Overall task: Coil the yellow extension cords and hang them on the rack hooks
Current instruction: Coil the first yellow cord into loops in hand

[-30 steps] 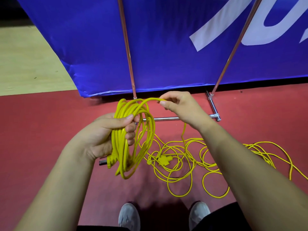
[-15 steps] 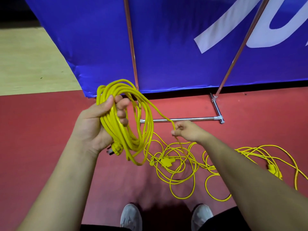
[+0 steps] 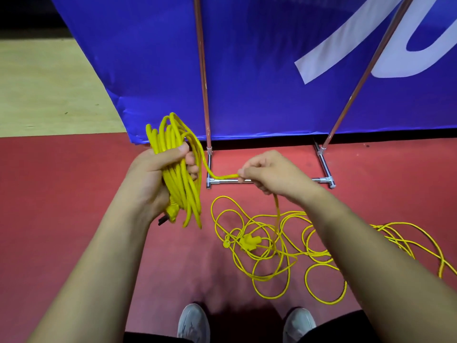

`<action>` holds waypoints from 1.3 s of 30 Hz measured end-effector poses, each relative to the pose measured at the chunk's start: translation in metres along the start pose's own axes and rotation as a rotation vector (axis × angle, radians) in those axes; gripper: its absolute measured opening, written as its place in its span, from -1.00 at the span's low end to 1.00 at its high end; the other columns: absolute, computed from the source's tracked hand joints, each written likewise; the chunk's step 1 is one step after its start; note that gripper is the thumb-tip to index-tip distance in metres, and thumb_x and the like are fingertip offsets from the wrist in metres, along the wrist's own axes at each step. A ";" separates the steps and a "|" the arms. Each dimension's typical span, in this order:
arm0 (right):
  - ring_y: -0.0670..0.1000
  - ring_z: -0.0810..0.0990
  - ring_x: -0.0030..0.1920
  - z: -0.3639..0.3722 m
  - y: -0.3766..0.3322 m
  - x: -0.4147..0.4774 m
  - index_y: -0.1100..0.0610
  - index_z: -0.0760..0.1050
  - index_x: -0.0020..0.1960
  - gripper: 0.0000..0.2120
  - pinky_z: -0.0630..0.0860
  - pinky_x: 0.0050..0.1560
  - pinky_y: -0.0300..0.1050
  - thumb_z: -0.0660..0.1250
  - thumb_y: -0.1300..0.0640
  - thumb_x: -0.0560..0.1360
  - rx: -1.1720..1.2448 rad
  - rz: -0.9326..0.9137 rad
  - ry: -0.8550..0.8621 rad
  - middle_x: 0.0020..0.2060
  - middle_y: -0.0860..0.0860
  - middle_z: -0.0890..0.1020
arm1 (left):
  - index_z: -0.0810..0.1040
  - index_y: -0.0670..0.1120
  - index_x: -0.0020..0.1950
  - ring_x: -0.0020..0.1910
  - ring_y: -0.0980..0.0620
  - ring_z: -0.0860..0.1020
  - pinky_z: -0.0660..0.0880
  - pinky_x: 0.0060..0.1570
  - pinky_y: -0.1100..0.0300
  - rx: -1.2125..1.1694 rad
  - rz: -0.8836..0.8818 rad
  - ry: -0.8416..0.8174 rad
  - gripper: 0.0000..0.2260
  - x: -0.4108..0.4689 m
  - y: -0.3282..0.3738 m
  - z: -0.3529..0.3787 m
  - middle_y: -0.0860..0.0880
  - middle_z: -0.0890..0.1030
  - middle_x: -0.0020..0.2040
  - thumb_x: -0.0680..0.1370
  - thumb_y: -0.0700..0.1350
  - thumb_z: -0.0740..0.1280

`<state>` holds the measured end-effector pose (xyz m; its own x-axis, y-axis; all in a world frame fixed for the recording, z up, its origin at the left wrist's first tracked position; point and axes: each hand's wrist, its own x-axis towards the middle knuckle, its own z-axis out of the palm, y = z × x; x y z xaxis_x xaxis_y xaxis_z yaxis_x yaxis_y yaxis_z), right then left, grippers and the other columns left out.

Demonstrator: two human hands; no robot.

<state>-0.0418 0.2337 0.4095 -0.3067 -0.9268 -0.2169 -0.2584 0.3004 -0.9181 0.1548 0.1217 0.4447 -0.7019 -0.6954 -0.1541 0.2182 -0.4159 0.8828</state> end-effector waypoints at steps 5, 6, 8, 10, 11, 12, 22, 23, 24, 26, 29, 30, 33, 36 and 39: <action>-0.06 0.22 -0.53 -0.002 -0.040 -0.028 0.31 0.60 -0.17 -0.77 0.15 -0.46 -0.21 0.37 0.14 0.50 -0.041 -0.089 -0.367 -0.56 -0.03 0.33 | 0.51 -0.32 0.01 -0.08 -0.16 0.68 0.61 -0.10 0.11 0.356 -0.047 -0.080 -0.89 -0.010 -0.010 0.014 -0.25 0.69 -0.11 0.55 -0.29 0.27; -0.07 0.21 -0.53 -0.002 -0.040 -0.028 0.32 0.59 -0.17 -0.76 0.14 -0.45 -0.21 0.37 0.12 0.49 0.024 -0.114 -0.359 -0.57 -0.05 0.33 | 0.50 -0.35 0.02 -0.10 -0.15 0.68 0.61 -0.09 0.09 0.409 -0.086 -0.137 -0.86 -0.012 -0.010 0.016 -0.27 0.69 -0.10 0.54 -0.28 0.28; -0.07 0.20 -0.52 -0.006 -0.037 -0.026 0.30 0.58 -0.16 -0.85 0.12 -0.44 -0.21 0.36 0.21 0.50 0.190 -0.156 -0.297 -0.56 -0.05 0.33 | 0.55 -0.37 -0.01 -0.22 -0.11 0.68 0.58 -0.20 0.11 0.527 -0.139 -0.241 -0.82 -0.015 -0.008 0.017 -0.27 0.69 -0.15 0.53 -0.24 0.31; -0.07 0.25 -0.50 -0.013 -0.030 -0.023 0.29 0.56 -0.10 -0.96 0.18 -0.42 -0.19 0.34 0.32 0.50 0.314 -0.178 -0.269 -0.53 -0.05 0.40 | 0.59 -0.30 -0.18 -0.39 -0.06 0.61 0.53 -0.35 0.18 0.523 -0.147 -0.286 -0.83 -0.017 -0.008 0.019 -0.22 0.65 -0.30 0.51 -0.20 0.33; -0.06 0.30 -0.48 -0.018 -0.024 -0.021 0.29 0.56 -0.07 -0.96 0.25 -0.41 -0.18 0.33 0.34 0.51 0.312 -0.181 -0.259 -0.50 -0.02 0.44 | 0.58 -0.26 -0.24 -0.44 -0.06 0.57 0.51 -0.38 0.18 0.449 -0.156 -0.272 -0.83 -0.016 -0.009 0.019 -0.20 0.62 -0.35 0.48 -0.19 0.33; -0.04 0.37 -0.45 -0.022 -0.016 -0.018 0.28 0.56 -0.05 -0.95 0.33 -0.37 -0.19 0.33 0.32 0.51 0.265 -0.176 -0.244 -0.45 0.03 0.48 | 0.58 -0.23 -0.26 -0.48 -0.06 0.54 0.52 -0.39 0.17 0.345 -0.170 -0.237 -0.84 -0.015 -0.009 0.020 -0.19 0.58 -0.38 0.47 -0.18 0.32; -0.11 0.22 -0.51 -0.037 0.035 0.003 0.18 0.53 -0.09 -0.85 0.13 -0.42 -0.21 0.22 0.26 0.61 0.289 -0.111 0.059 -0.45 0.01 0.40 | 0.48 -0.29 -0.02 -0.10 -0.31 0.66 0.60 -0.08 -0.15 0.110 -0.244 -0.078 -0.82 -0.013 -0.004 0.024 -0.41 0.63 -0.07 0.42 -0.25 0.27; -0.12 0.21 -0.50 -0.039 0.032 0.002 0.18 0.53 -0.11 -0.82 0.09 -0.43 -0.22 0.20 0.26 0.61 0.287 -0.123 0.067 -0.45 0.00 0.37 | 0.48 -0.27 -0.05 -0.07 -0.34 0.65 0.59 -0.05 -0.17 0.118 -0.254 -0.075 -0.85 -0.013 -0.004 0.023 -0.42 0.62 -0.05 0.42 -0.26 0.27; -0.13 0.21 -0.50 -0.041 0.028 0.001 0.19 0.53 -0.13 -0.80 0.08 -0.44 -0.24 0.19 0.25 0.62 0.272 -0.130 0.067 -0.44 0.00 0.35 | 0.48 -0.27 -0.05 -0.04 -0.36 0.63 0.58 -0.04 -0.18 0.122 -0.267 -0.073 -0.86 -0.013 -0.004 0.023 -0.44 0.61 -0.03 0.43 -0.26 0.27; -0.13 0.22 -0.49 -0.039 0.021 -0.002 0.18 0.54 -0.17 -0.78 0.12 -0.47 -0.27 0.21 0.22 0.62 0.224 -0.144 0.048 -0.45 -0.02 0.34 | 0.50 -0.28 -0.03 -0.05 -0.36 0.64 0.59 -0.07 -0.18 0.132 -0.297 -0.079 -0.84 -0.014 -0.004 0.021 -0.43 0.62 -0.03 0.42 -0.25 0.29; -0.11 0.22 -0.48 -0.027 0.003 -0.009 0.15 0.54 -0.21 -0.79 0.18 -0.49 -0.27 0.26 0.16 0.58 0.162 -0.159 0.005 -0.49 -0.06 0.35 | 0.51 -0.31 0.04 -0.13 -0.30 0.67 0.63 -0.18 -0.10 0.146 -0.342 -0.112 -0.76 -0.016 -0.007 0.024 -0.40 0.63 -0.06 0.42 -0.24 0.29; -0.09 0.22 -0.48 -0.023 -0.005 -0.010 0.14 0.54 -0.22 -0.78 0.17 -0.49 -0.25 0.27 0.17 0.59 0.138 -0.162 -0.006 -0.50 -0.05 0.36 | 0.51 -0.32 0.04 -0.14 -0.30 0.67 0.64 -0.22 -0.06 0.142 -0.352 -0.120 -0.76 -0.017 -0.008 0.026 -0.40 0.63 -0.06 0.42 -0.24 0.28; -0.07 0.19 -0.50 -0.010 -0.022 -0.015 0.24 0.54 -0.23 -0.74 0.12 -0.47 -0.18 0.26 0.20 0.60 0.086 -0.169 -0.043 -0.50 0.00 0.34 | 0.61 -0.31 -0.03 -0.20 -0.27 0.68 0.64 -0.28 0.00 0.146 -0.379 -0.131 -0.77 -0.018 -0.010 0.029 -0.40 0.64 -0.11 0.41 -0.22 0.29; -0.10 0.19 -0.54 -0.001 -0.026 -0.015 0.35 0.52 -0.20 -0.70 0.11 -0.48 -0.19 0.24 0.18 0.62 0.115 -0.157 -0.060 -0.54 -0.06 0.37 | 0.70 -0.25 -0.21 -0.33 -0.16 0.68 0.63 -0.37 0.08 0.186 -0.381 -0.126 -0.80 -0.019 -0.011 0.030 -0.33 0.66 -0.23 0.38 -0.19 0.30; -0.04 0.31 -0.50 -0.002 -0.021 -0.015 0.18 0.52 -0.23 -0.75 0.24 -0.46 -0.17 0.26 0.16 0.61 0.148 -0.201 -0.085 -0.46 0.04 0.46 | 0.69 -0.24 -0.30 -0.44 -0.04 0.65 0.58 -0.47 0.18 0.108 -0.333 -0.100 -0.83 -0.018 -0.010 0.026 -0.21 0.66 -0.35 0.26 -0.13 0.45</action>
<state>-0.0336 0.2413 0.4329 -0.1829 -0.9820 -0.0470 -0.1674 0.0782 -0.9828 0.1479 0.1535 0.4505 -0.7864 -0.4692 -0.4018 -0.1029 -0.5418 0.8342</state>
